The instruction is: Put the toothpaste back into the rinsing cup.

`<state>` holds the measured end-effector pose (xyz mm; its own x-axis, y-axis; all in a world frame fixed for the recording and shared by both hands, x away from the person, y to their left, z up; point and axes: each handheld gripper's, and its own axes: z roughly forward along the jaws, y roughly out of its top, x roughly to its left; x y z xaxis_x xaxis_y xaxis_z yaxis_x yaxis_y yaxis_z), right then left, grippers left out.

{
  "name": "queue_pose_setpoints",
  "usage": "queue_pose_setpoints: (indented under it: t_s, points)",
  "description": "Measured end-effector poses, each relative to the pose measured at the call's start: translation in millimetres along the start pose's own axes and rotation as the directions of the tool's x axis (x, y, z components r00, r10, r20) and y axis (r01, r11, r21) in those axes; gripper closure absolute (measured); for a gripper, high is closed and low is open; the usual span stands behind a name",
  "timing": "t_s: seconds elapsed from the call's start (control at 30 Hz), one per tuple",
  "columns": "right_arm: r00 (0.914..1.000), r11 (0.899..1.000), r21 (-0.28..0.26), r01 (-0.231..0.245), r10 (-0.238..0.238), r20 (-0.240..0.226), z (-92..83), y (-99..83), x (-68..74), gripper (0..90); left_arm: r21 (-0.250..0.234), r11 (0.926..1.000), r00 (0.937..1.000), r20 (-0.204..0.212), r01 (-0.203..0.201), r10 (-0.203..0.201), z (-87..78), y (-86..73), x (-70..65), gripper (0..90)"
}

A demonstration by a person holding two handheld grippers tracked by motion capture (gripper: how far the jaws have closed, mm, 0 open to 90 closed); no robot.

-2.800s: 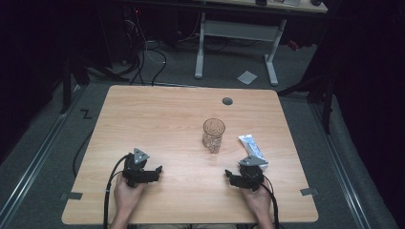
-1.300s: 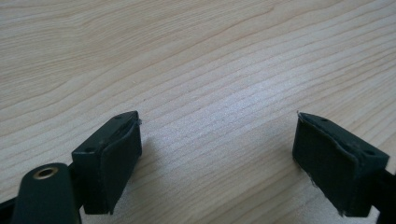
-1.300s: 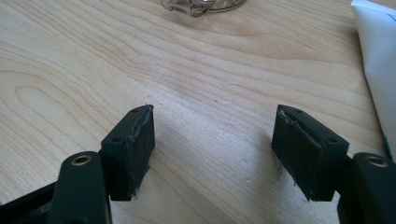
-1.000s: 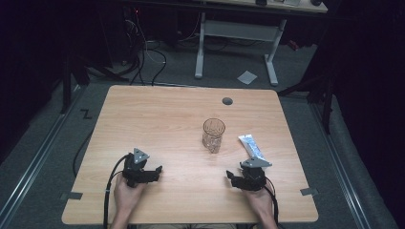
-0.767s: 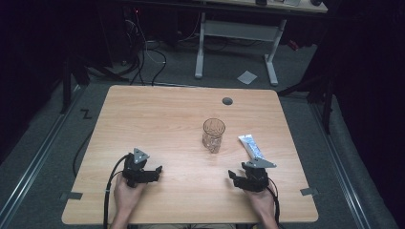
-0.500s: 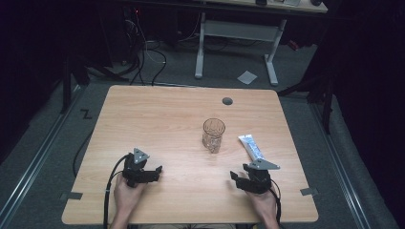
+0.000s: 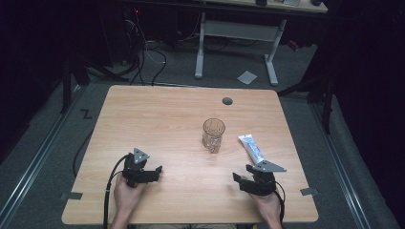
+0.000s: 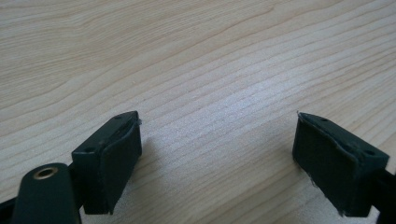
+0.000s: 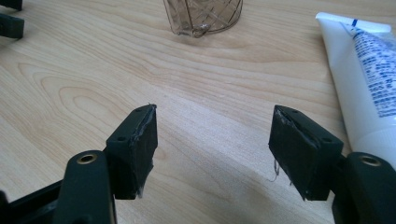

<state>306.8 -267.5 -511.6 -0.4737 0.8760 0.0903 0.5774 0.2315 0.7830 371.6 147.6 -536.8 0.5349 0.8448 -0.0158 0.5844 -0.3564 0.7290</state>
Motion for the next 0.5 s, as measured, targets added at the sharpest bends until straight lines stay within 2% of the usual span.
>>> queue_pose_setpoints:
  t_s: [0.2,0.5]
  points:
    - [0.9999,1.000,-0.025,0.015,-0.015,0.007,-10.4,0.5,-1.9,32.9,0.000,1.0000,1.0000,0.000,0.000,0.000,0.0,0.0,0.0,15.9]
    - [0.9993,0.998,-0.058,-0.004,0.006,0.036,-22.6,-1.5,-11.2,31.7,0.000,1.0000,1.0000,0.000,0.000,0.000,0.0,0.0,0.0,16.0]
